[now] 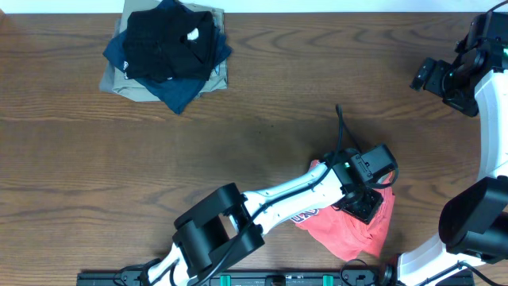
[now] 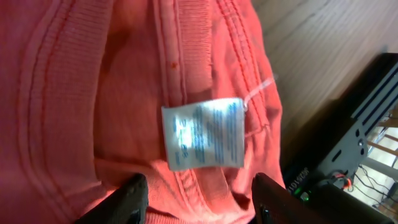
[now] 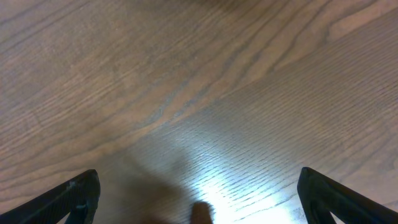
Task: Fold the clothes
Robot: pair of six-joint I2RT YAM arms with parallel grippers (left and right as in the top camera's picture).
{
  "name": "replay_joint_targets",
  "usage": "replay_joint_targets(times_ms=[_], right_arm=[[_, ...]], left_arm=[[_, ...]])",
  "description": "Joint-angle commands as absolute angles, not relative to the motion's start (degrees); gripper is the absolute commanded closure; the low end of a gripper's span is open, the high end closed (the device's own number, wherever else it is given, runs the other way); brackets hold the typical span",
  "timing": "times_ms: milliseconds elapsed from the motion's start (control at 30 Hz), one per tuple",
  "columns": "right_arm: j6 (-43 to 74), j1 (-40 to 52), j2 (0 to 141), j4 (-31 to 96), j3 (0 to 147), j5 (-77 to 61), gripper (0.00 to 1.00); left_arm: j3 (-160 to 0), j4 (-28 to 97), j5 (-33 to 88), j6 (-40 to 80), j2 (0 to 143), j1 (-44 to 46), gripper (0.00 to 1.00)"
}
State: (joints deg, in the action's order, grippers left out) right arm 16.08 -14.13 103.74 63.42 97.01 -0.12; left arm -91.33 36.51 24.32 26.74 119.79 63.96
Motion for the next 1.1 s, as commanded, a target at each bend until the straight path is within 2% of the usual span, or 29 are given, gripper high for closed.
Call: replay_joint_targets(times_ms=[0,233,400,500,633,667,900,933,967,1000,1067], right_arm=[[15.81,-14.17,103.88,63.46,97.21,0.43,0.01],[15.81,-14.2,103.88,63.46,97.23,0.43,0.01],[15.81,-14.17,103.88,63.46,97.21,0.4,0.01],[15.81,-14.22,103.88,63.46,97.21,0.43,0.01],[15.81,-14.24,103.88,63.46,97.21,0.43,0.01],[15.81,-14.24,103.88,63.46,97.21,0.43,0.01],[15.81,-14.2,103.88,63.46,97.21,0.43,0.01],[15.81,-14.2,103.88,63.46,97.21,0.43,0.01],[15.81,-14.2,103.88,63.46,97.21,0.43,0.01],[15.81,-14.2,103.88,63.46,97.21,0.4,0.01],[15.81,-14.2,103.88,63.46,97.21,0.43,0.01]], left_arm=[[-91.29,35.27,25.32,26.02,121.05,64.29,0.45],[-91.29,33.23,25.3,26.46,121.51,64.6,0.47],[-91.29,33.23,25.28,26.44,121.54,64.6,0.66],[-91.29,33.23,25.28,26.46,121.54,64.6,0.73],[-91.29,33.23,25.28,26.44,121.54,64.6,0.92],[-91.29,33.23,25.28,26.44,121.54,64.6,0.94],[-91.29,33.26,25.04,26.41,121.54,64.58,0.94],[-91.29,33.93,24.49,26.44,121.51,64.51,0.91],[-91.31,34.79,23.97,26.48,121.51,64.42,0.79],[-91.31,35.77,23.68,26.55,121.51,64.36,0.73],[-91.29,37.95,23.31,26.81,121.54,64.31,0.7]])
